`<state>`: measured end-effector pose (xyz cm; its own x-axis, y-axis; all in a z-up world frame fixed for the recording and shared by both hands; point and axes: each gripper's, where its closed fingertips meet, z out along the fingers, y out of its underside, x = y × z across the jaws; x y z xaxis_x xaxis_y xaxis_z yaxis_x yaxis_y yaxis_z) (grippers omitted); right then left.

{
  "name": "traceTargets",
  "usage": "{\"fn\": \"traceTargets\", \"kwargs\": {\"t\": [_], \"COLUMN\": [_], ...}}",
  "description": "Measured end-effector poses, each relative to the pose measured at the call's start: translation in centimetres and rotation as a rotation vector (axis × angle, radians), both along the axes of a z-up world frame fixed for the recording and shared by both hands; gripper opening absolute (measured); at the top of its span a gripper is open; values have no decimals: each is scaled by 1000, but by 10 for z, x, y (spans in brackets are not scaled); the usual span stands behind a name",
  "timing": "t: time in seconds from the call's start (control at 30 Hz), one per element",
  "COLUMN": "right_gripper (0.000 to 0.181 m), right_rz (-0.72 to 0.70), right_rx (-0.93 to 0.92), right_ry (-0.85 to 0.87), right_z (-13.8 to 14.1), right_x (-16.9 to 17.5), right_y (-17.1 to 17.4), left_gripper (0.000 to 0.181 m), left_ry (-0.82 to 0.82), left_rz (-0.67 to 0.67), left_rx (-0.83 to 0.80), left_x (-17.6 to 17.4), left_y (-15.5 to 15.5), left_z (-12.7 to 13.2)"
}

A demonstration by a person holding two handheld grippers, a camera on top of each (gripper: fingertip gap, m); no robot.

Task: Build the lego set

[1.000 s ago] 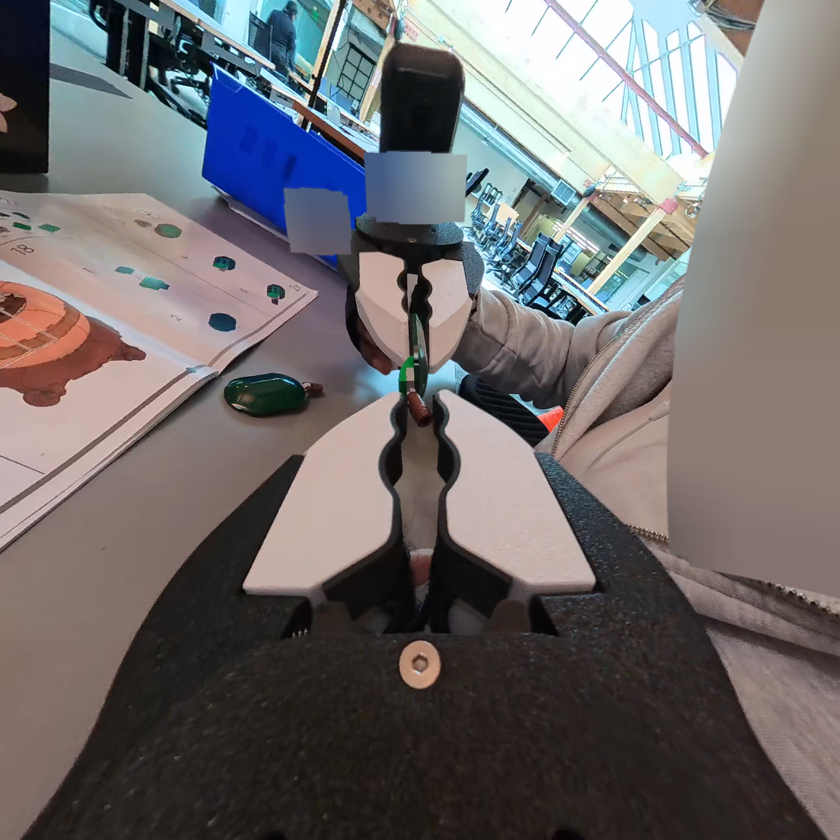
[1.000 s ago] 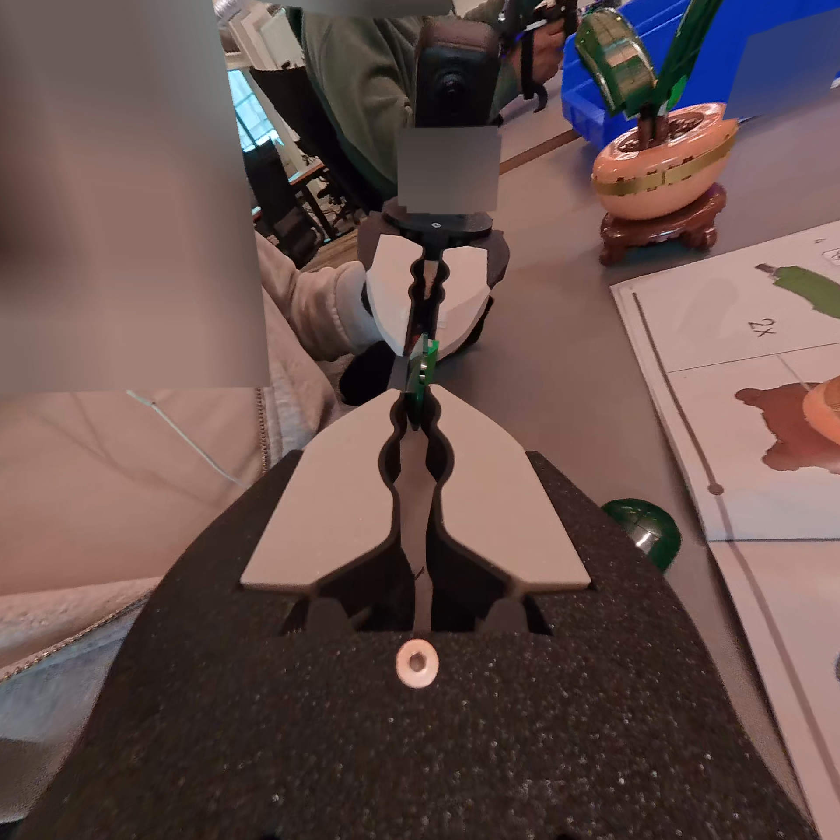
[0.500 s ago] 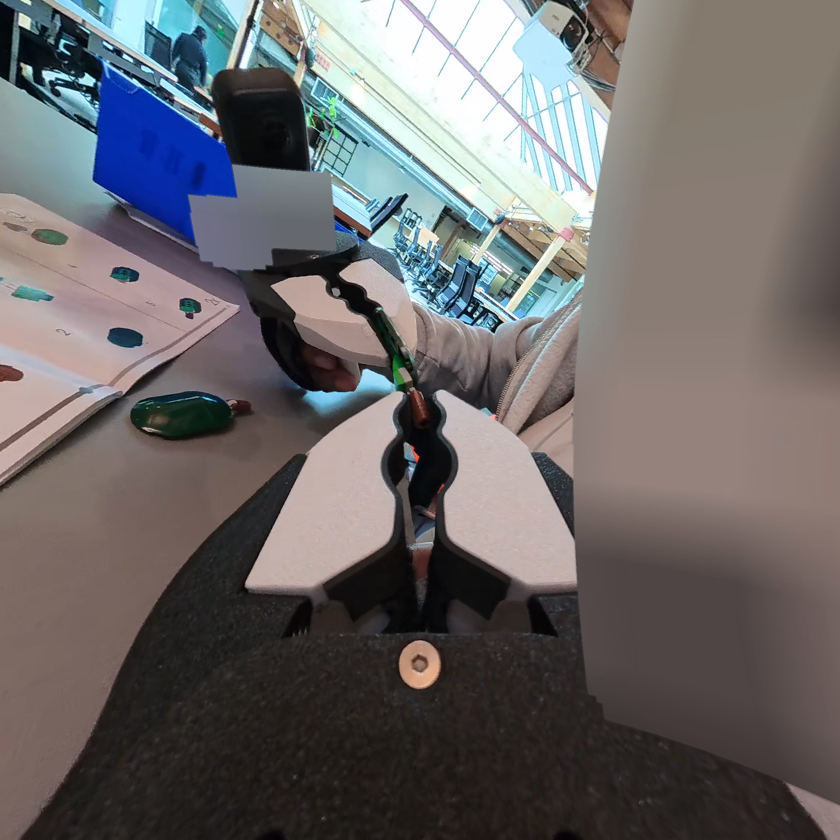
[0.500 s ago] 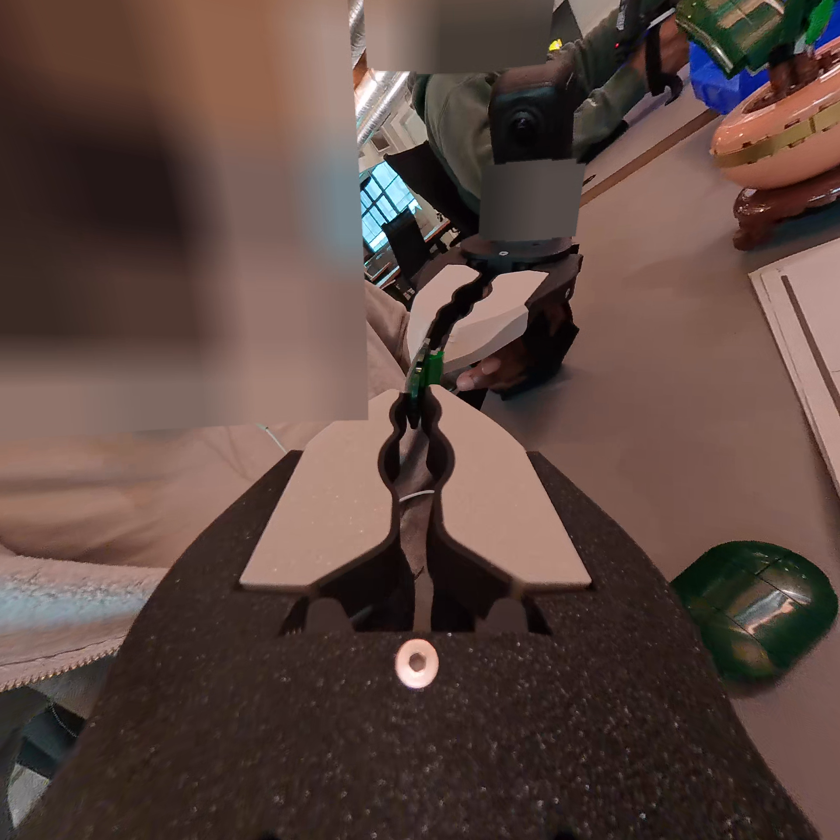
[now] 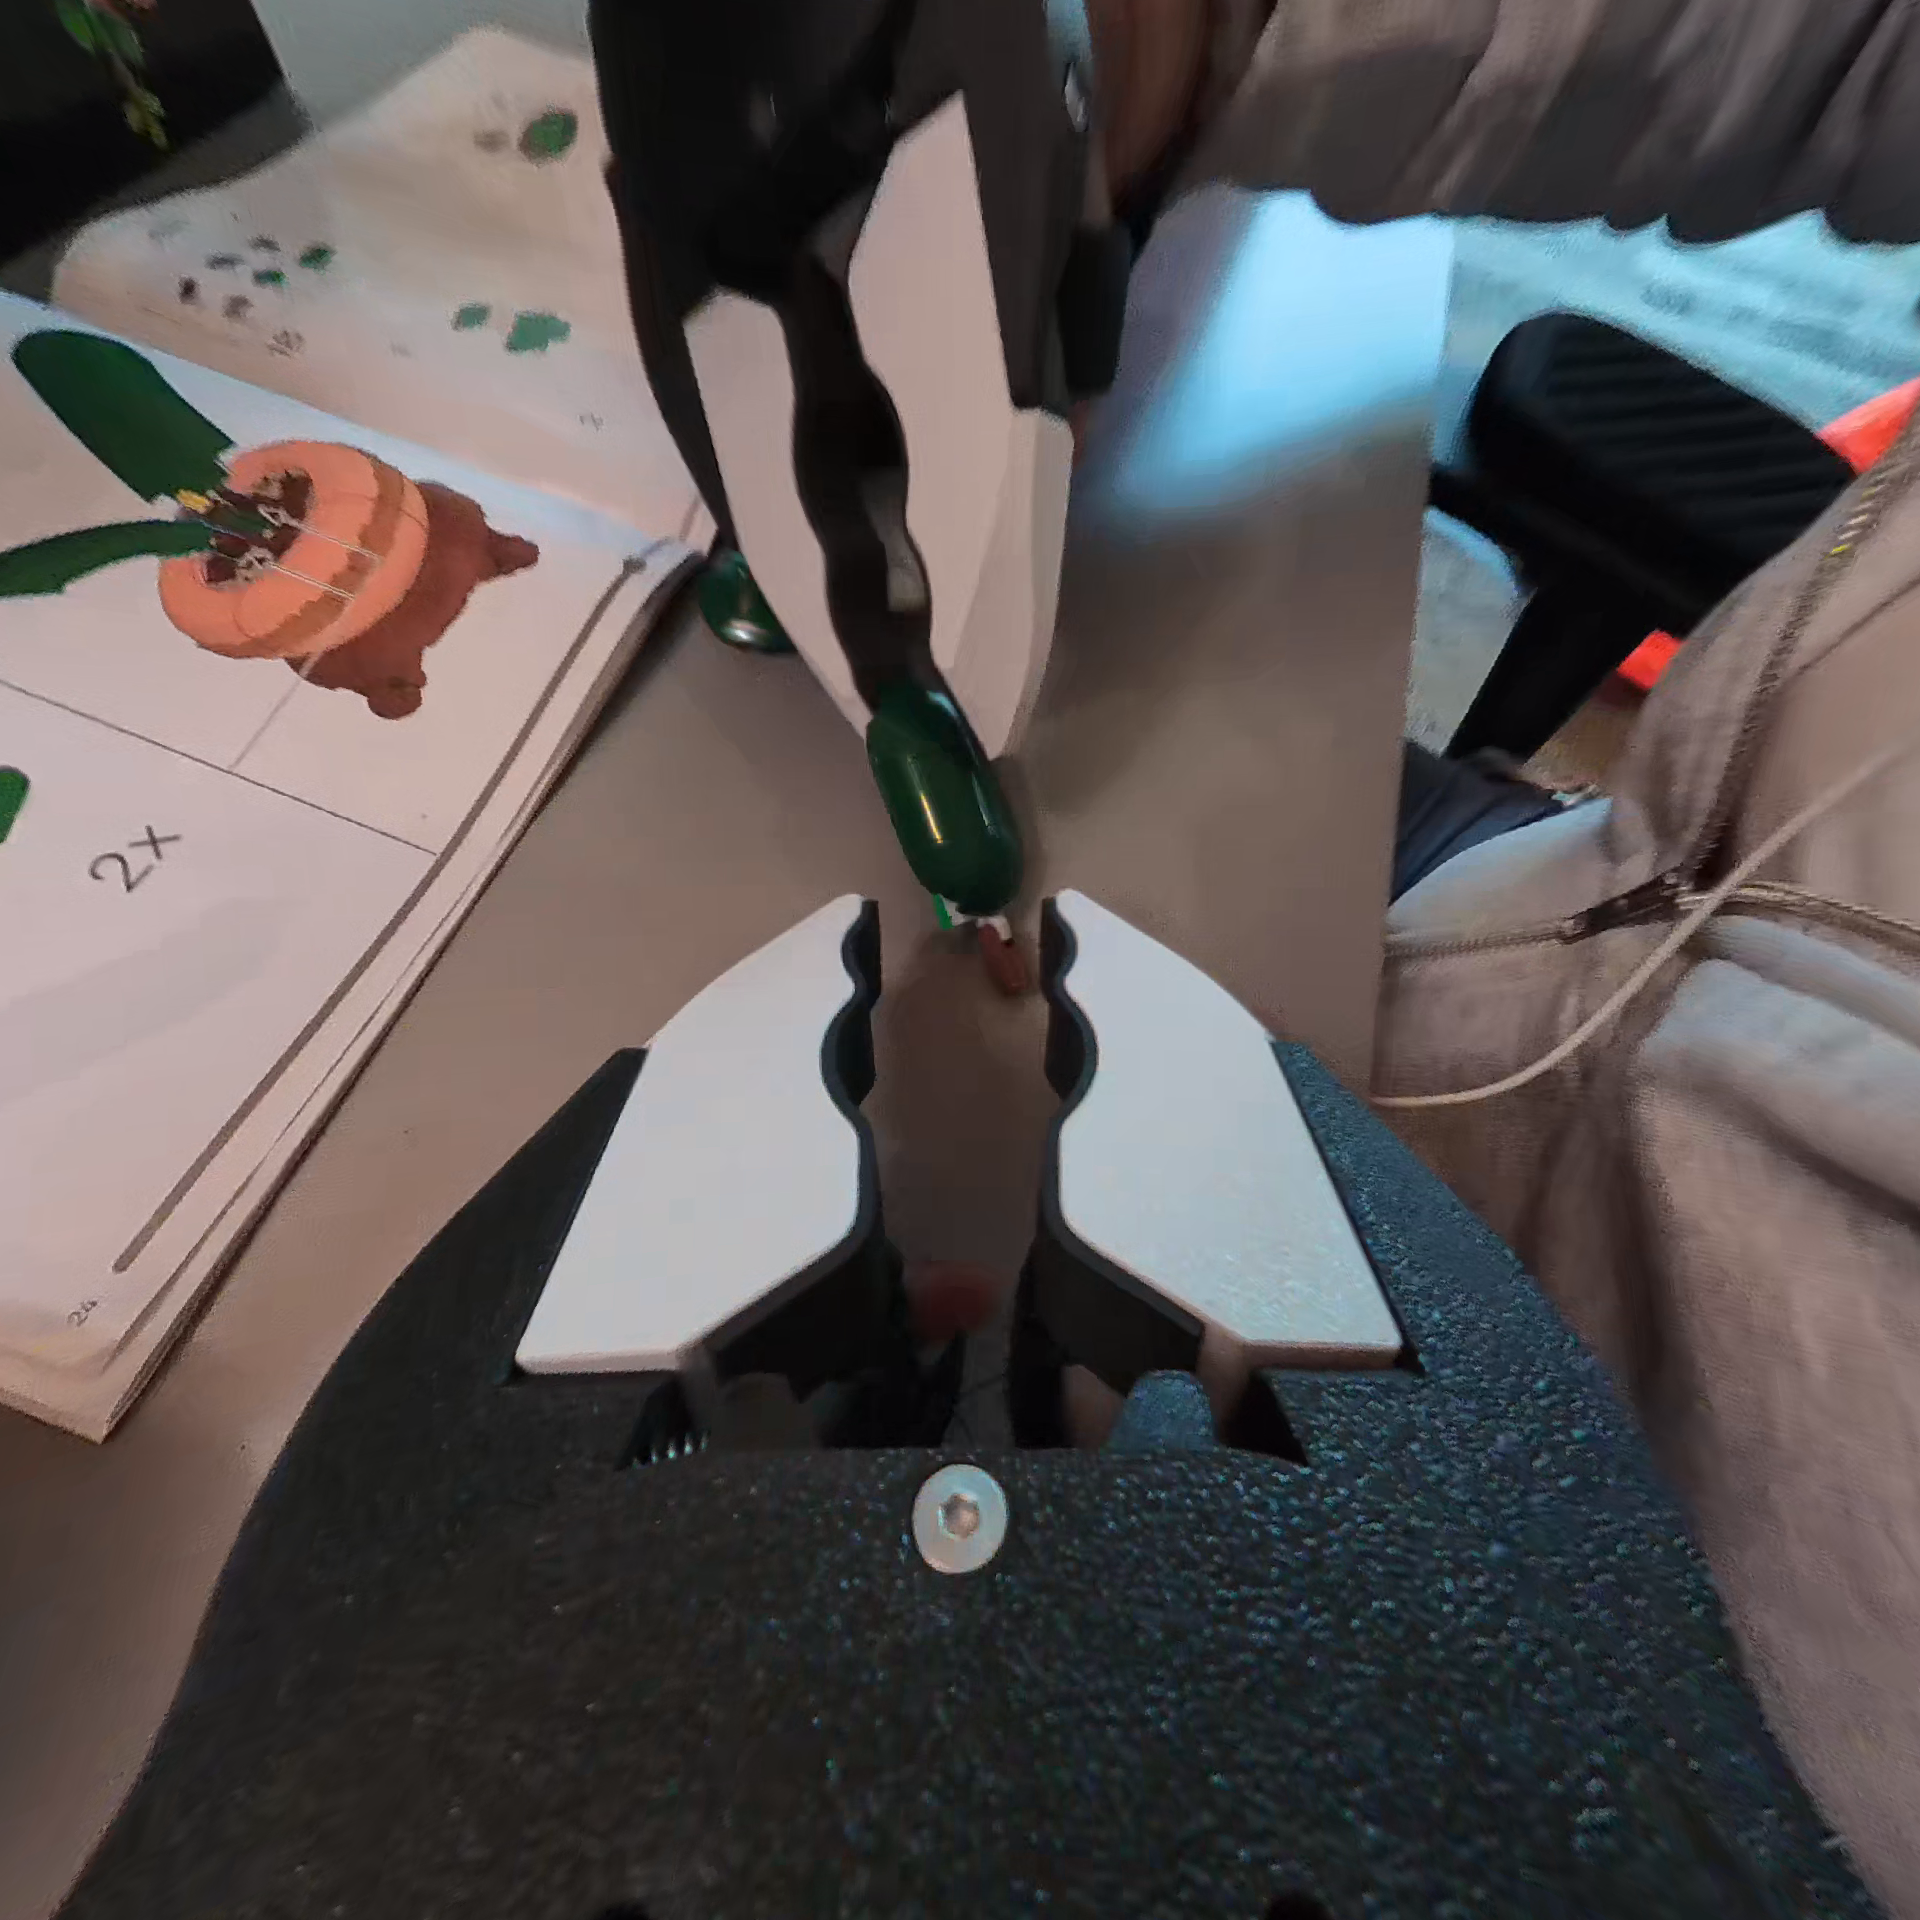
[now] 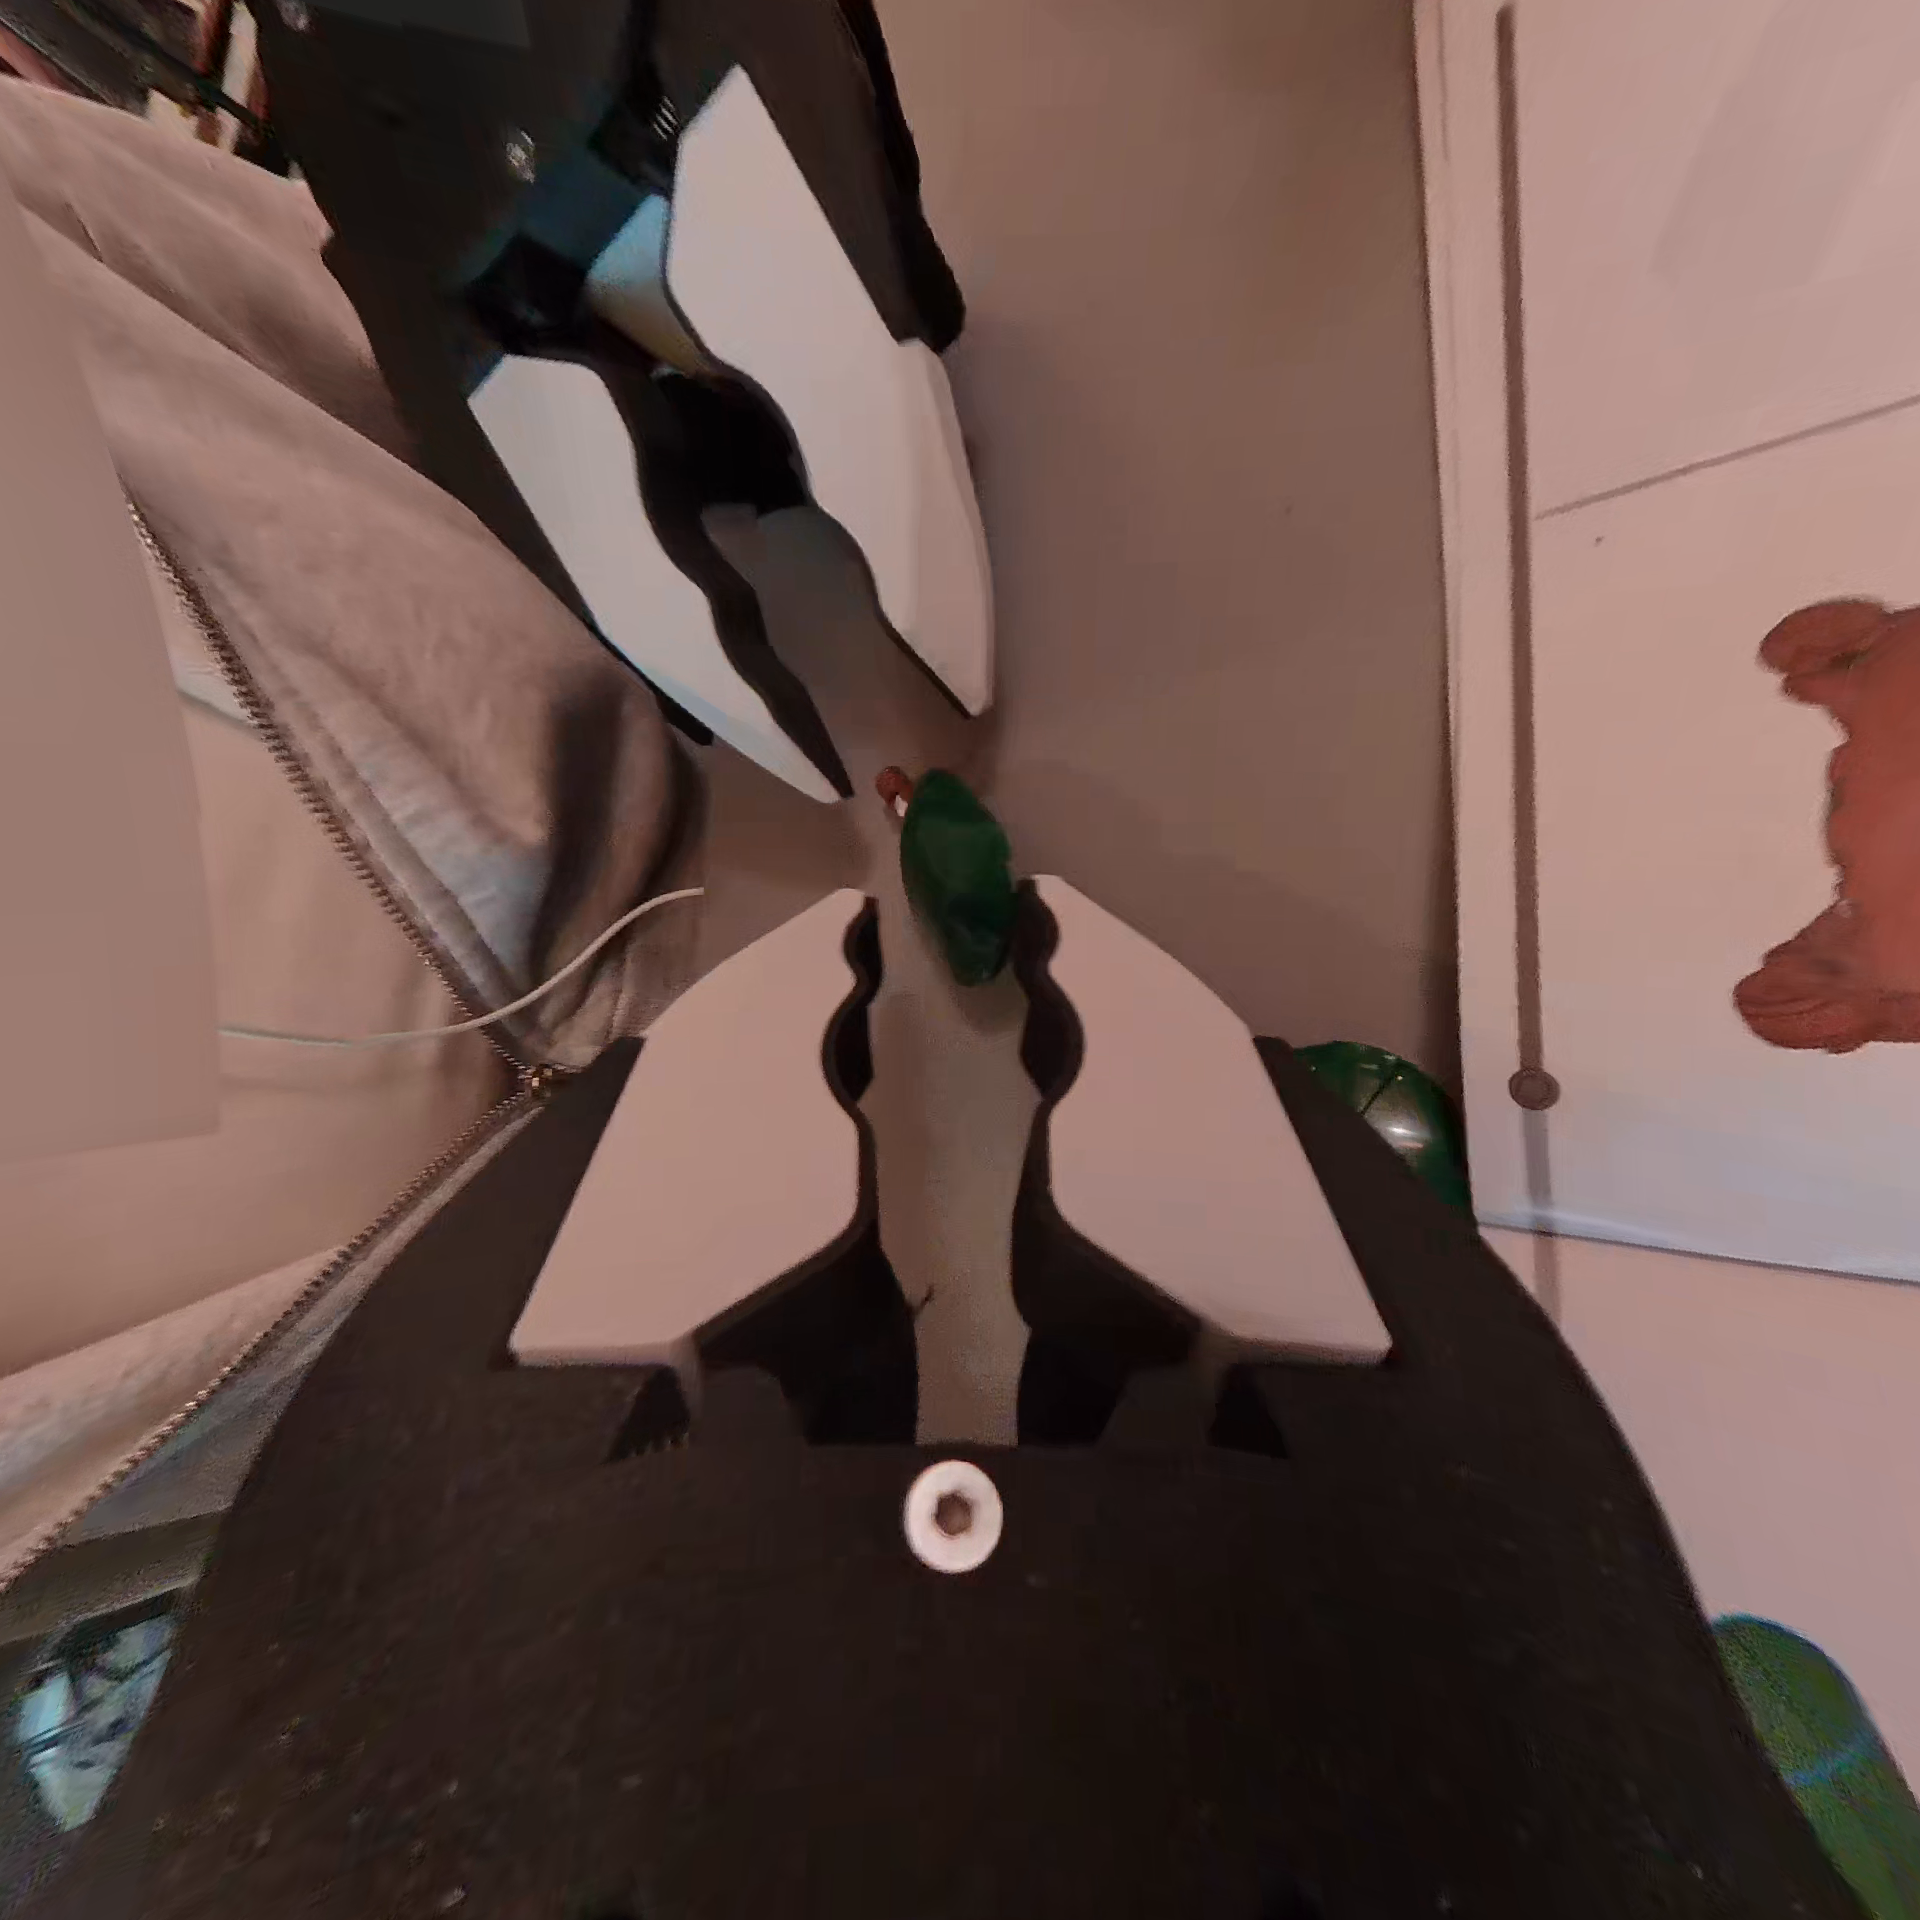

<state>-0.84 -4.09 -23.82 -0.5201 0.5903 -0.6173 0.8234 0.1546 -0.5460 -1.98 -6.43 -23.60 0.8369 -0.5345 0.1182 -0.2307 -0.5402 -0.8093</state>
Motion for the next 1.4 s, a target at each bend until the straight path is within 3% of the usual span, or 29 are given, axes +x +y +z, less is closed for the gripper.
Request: {"fn": "traceTargets", "kwargs": {"t": [0.2, 0.33, 0.43, 0.57, 0.63, 0.83, 0.93, 1.03, 1.13, 1.23, 1.33, 1.37, 1.4], "right_gripper": [45, 40, 37, 32, 11, 7, 8, 21, 26, 51, 96, 104, 93], "right_rz": [-115, -418, -559, -600, -596, -703, -741, -754, -777, -804, -806, -801, -799], "right_rx": [201, 595, 616, 708, 707, 750, 773, 761, 711, 766, 818, 792, 760], "right_ry": [342, 459, 449, 365, 362, 300, 282, 288, 415, 506, 372, 325, 324], "right_z": [30, 27, 11, -14, -15, -17, -17, -12, 11, 27, 11, 6, 6], "right_x": [1, 23, 35, 31, 29, 44, 54, 61, 59, 52, 50, 50, 49], "right_y": [19, 75, 82, 89, 82, 65, 59, 59, 61, 66, 68, 64, 60], "left_gripper": [24, 29, 34, 34, 29, 17, 17, 29, 47, 57, 74, 82, 84], "left_ry": [81, 130, 167, 184, 189, 224, 246, 256, 307, 383, 412, 409, 408], "left_rz": [10, 40, 79, 157, 213, 355, 348, 354, 370, 402, 401, 393, 378], "left_rx": [-33, -55, -56, -49, -51, -47, -45, -53, -67, -26, -45, -55, -56], "left_x": [-4, -9, -8, -5, -7, -10, -2, -5, -15, -19, -12, -8, -5], "left_y": [5, 4, 6, 16, 22, 36, 40, 39, 32, 34, 37, 37, 36], "left_z": [-10, -15, -18, -18, -18, -18, -18, -17, -11, 1, -1, -3, -3]}}
